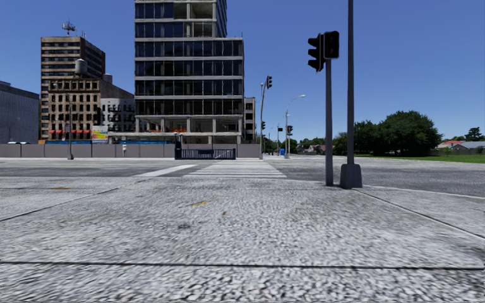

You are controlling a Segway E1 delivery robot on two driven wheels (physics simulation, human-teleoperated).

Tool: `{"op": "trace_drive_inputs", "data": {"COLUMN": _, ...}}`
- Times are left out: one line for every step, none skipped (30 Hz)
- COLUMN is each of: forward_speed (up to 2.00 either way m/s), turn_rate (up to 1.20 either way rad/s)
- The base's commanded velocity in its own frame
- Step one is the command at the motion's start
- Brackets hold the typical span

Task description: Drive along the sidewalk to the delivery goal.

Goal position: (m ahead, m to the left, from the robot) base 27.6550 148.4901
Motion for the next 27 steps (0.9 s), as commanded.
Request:
{"op": "trace_drive_inputs", "data": {"forward_speed": 2.0, "turn_rate": 0.0}}
{"op": "trace_drive_inputs", "data": {"forward_speed": 2.0, "turn_rate": 0.0}}
{"op": "trace_drive_inputs", "data": {"forward_speed": 2.0, "turn_rate": 0.0}}
{"op": "trace_drive_inputs", "data": {"forward_speed": 2.0, "turn_rate": 0.0}}
{"op": "trace_drive_inputs", "data": {"forward_speed": 2.0, "turn_rate": 0.0}}
{"op": "trace_drive_inputs", "data": {"forward_speed": 2.0, "turn_rate": 0.0}}
{"op": "trace_drive_inputs", "data": {"forward_speed": 2.0, "turn_rate": 0.0}}
{"op": "trace_drive_inputs", "data": {"forward_speed": 1.97, "turn_rate": 0.0}}
{"op": "trace_drive_inputs", "data": {"forward_speed": 1.95, "turn_rate": 0.0}}
{"op": "trace_drive_inputs", "data": {"forward_speed": 1.95, "turn_rate": 0.0}}
{"op": "trace_drive_inputs", "data": {"forward_speed": 1.95, "turn_rate": 0.0}}
{"op": "trace_drive_inputs", "data": {"forward_speed": 1.95, "turn_rate": 0.0}}
{"op": "trace_drive_inputs", "data": {"forward_speed": 1.95, "turn_rate": 0.0}}
{"op": "trace_drive_inputs", "data": {"forward_speed": 1.95, "turn_rate": 0.0}}
{"op": "trace_drive_inputs", "data": {"forward_speed": 1.95, "turn_rate": 0.0}}
{"op": "trace_drive_inputs", "data": {"forward_speed": 1.94, "turn_rate": 0.0}}
{"op": "trace_drive_inputs", "data": {"forward_speed": 1.94, "turn_rate": 0.0}}
{"op": "trace_drive_inputs", "data": {"forward_speed": 1.94, "turn_rate": 0.0}}
{"op": "trace_drive_inputs", "data": {"forward_speed": 1.95, "turn_rate": 0.0}}
{"op": "trace_drive_inputs", "data": {"forward_speed": 1.95, "turn_rate": 0.0}}
{"op": "trace_drive_inputs", "data": {"forward_speed": 1.95, "turn_rate": 0.0}}
{"op": "trace_drive_inputs", "data": {"forward_speed": 1.95, "turn_rate": 0.0}}
{"op": "trace_drive_inputs", "data": {"forward_speed": 1.95, "turn_rate": 0.0}}
{"op": "trace_drive_inputs", "data": {"forward_speed": 1.95, "turn_rate": 0.0}}
{"op": "trace_drive_inputs", "data": {"forward_speed": 1.95, "turn_rate": 0.0}}
{"op": "trace_drive_inputs", "data": {"forward_speed": 2.0, "turn_rate": 0.0}}
{"op": "trace_drive_inputs", "data": {"forward_speed": 2.0, "turn_rate": 0.0}}
